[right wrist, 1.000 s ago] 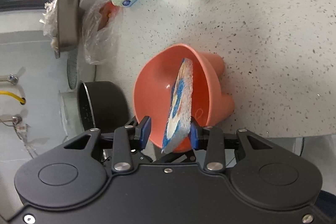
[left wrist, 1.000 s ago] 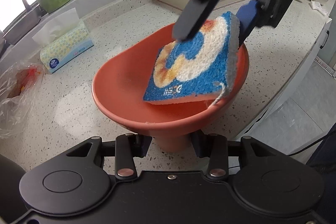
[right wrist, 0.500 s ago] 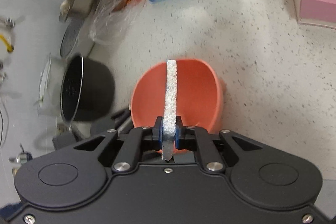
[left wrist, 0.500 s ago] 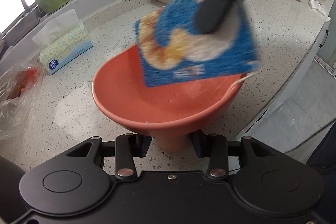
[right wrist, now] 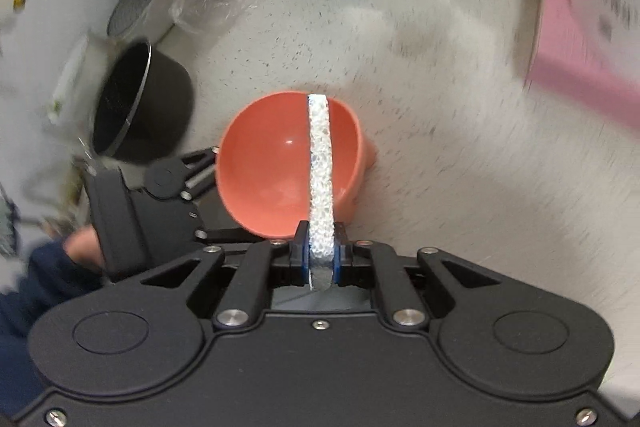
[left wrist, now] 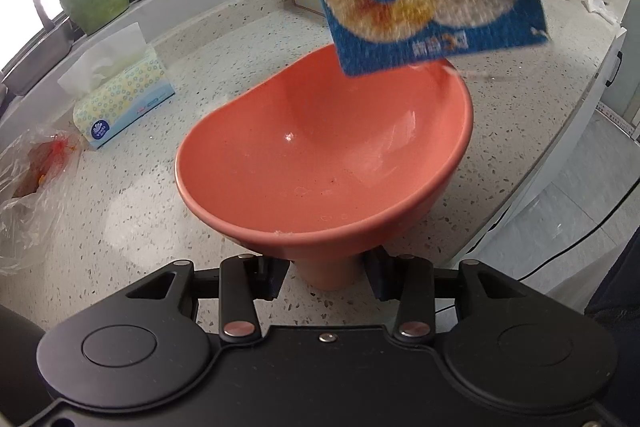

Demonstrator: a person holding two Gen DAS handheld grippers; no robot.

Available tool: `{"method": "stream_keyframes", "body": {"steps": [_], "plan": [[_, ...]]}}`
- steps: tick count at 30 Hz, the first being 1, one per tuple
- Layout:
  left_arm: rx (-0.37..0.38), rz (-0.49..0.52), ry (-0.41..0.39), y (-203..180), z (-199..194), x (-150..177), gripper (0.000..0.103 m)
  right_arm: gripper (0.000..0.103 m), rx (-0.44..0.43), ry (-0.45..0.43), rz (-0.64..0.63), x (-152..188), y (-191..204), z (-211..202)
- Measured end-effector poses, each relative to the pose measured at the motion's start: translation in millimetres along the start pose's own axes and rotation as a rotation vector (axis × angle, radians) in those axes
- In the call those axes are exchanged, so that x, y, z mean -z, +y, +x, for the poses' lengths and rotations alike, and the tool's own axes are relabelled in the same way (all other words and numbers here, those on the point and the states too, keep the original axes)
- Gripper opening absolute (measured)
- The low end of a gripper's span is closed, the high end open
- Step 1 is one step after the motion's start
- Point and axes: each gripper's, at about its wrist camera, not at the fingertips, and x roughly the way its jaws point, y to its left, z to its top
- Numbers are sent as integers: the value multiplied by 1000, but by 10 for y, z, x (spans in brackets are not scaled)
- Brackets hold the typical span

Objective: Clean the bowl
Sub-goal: 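Lift the sponge out of the bowl with the right gripper, then lower the sponge edge into the orange bowl with the right gripper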

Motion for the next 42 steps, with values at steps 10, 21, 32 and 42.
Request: {"method": "stream_keyframes", "body": {"steps": [10, 21, 32, 42], "plan": [[2, 1, -2, -13, 2, 0, 41, 11, 245, 16, -426, 63, 471, -48], [0, 5, -5, -41, -16, 24, 41, 11, 539, 22, -929, 311, 810, 250], [-4, 5, -7, -53, -23, 33, 41, 11, 657, 24, -1135, 385, 856, 575], [1, 3, -9, -13, -19, 29, 41, 12, 693, 42, -1283, 294, 928, 853]]}}
